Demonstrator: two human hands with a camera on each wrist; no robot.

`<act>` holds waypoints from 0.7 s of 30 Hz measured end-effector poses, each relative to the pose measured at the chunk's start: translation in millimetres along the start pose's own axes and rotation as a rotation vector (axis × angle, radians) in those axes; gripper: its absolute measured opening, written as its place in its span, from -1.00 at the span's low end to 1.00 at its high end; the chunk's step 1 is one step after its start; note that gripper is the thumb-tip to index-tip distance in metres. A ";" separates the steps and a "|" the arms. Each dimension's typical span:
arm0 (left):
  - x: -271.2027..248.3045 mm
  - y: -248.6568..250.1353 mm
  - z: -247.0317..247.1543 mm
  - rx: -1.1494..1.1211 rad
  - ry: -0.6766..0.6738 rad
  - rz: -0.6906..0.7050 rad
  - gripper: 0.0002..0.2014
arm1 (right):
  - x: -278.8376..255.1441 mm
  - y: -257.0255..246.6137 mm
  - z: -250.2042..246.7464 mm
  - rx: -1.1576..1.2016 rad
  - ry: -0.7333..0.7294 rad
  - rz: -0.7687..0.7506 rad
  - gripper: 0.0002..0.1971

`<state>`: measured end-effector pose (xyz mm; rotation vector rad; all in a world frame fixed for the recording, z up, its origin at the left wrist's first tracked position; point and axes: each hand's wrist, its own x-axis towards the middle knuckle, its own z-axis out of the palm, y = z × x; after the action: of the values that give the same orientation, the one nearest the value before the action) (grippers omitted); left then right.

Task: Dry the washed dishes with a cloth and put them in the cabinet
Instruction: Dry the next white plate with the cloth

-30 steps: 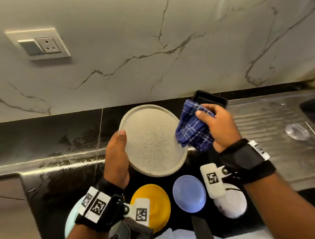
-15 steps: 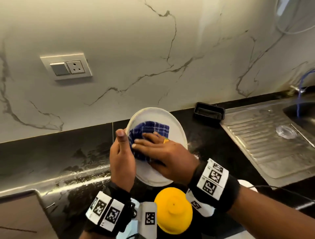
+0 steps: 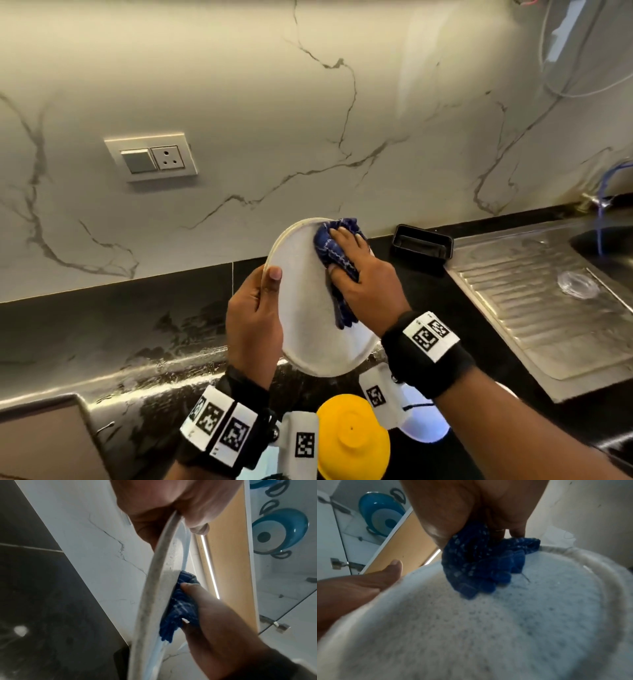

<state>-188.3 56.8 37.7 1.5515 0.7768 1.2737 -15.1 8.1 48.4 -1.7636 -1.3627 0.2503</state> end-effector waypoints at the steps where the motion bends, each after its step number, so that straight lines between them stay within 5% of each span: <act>1: 0.5 1.9 2.8 0.011 -0.005 0.000 -0.64 | 3.3 -3.4 -2.2 0.015 0.000 -0.030 -0.41; 4: 7.9 7.7 9.3 0.062 0.020 -0.005 -0.59 | 9.0 -17.8 -4.4 -0.002 -0.120 -0.223 -0.36; 7: 18.2 13.8 10.6 0.046 0.051 -0.015 -0.57 | 1.1 -16.8 -1.6 -0.232 -0.277 -0.595 -0.35; 10: 19.5 20.5 12.6 0.185 0.048 0.049 -0.70 | -8.4 6.4 -10.5 -0.399 -0.339 -0.773 -0.31; 13: 15.2 19.1 18.0 0.190 0.085 0.073 -0.68 | -8.5 32.8 -23.3 -0.398 -0.271 -0.733 -0.28; 17: 12.1 19.1 28.4 0.205 0.048 0.083 -0.62 | 11.0 36.6 -31.5 -0.028 -0.192 -0.331 -0.31; 21: 16.0 22.9 35.3 0.152 0.102 0.043 -0.36 | 20.1 6.6 -23.9 0.040 -0.207 -0.404 -0.34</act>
<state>-152.4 53.6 64.6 1.6416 0.9281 1.3597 11.9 13.2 64.7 -1.4194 -1.8142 0.2387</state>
